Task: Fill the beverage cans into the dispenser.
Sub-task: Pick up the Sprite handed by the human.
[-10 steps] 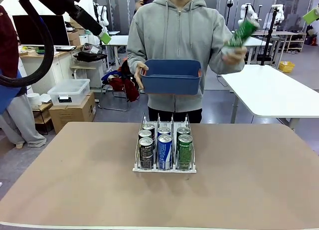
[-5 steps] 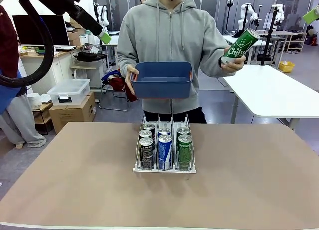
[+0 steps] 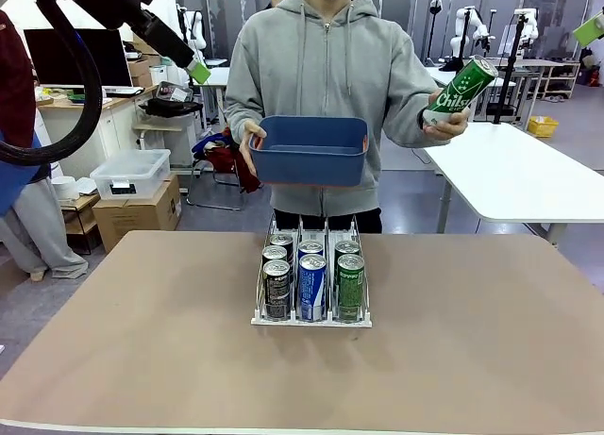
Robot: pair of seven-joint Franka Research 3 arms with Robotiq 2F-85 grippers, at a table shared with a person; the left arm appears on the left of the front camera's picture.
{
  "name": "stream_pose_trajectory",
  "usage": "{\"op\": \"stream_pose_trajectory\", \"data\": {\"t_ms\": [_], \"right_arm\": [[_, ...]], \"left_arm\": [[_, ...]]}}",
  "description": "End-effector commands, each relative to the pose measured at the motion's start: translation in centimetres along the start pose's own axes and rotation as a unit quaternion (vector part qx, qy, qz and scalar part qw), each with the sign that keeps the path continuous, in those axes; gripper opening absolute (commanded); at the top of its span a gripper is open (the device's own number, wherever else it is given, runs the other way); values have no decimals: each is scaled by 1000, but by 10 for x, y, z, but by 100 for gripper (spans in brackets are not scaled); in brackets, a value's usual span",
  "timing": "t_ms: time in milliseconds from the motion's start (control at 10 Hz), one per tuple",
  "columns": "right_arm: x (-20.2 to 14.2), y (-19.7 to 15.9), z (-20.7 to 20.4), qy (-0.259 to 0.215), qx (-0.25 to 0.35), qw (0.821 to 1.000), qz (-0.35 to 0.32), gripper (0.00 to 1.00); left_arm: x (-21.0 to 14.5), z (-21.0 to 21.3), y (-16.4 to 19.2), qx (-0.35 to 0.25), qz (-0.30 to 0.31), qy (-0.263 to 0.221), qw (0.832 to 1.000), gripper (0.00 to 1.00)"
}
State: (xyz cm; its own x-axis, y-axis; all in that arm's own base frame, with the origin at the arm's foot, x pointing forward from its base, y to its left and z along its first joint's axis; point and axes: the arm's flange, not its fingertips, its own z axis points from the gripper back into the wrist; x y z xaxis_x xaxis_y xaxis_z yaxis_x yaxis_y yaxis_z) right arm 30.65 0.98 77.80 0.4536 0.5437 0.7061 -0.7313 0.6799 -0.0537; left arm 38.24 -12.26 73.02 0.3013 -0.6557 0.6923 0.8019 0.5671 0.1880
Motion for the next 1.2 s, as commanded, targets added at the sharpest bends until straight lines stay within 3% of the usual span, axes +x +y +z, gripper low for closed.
{"op": "stream_pose_trajectory", "data": {"t_ms": [0, 500, 800, 1100], "right_arm": [[0, 1, 0, 0, 0, 1000, 1, 100], [6, -7, -5, 5, 18, 1000, 1, 100], [30, -27, -45, 37, 28, 999, -10, 100], [42, -37, -80, 38, 38, 999, -8, 100]], "left_arm": [[0, -1, 2, 3, -2, -4, 1000, 100], [0, -1, 2, 3, -2, -4, 1000, 100], [0, -1, 2, 3, -2, -4, 1000, 100], [0, -1, 2, 3, -2, -4, 1000, 100]]}}
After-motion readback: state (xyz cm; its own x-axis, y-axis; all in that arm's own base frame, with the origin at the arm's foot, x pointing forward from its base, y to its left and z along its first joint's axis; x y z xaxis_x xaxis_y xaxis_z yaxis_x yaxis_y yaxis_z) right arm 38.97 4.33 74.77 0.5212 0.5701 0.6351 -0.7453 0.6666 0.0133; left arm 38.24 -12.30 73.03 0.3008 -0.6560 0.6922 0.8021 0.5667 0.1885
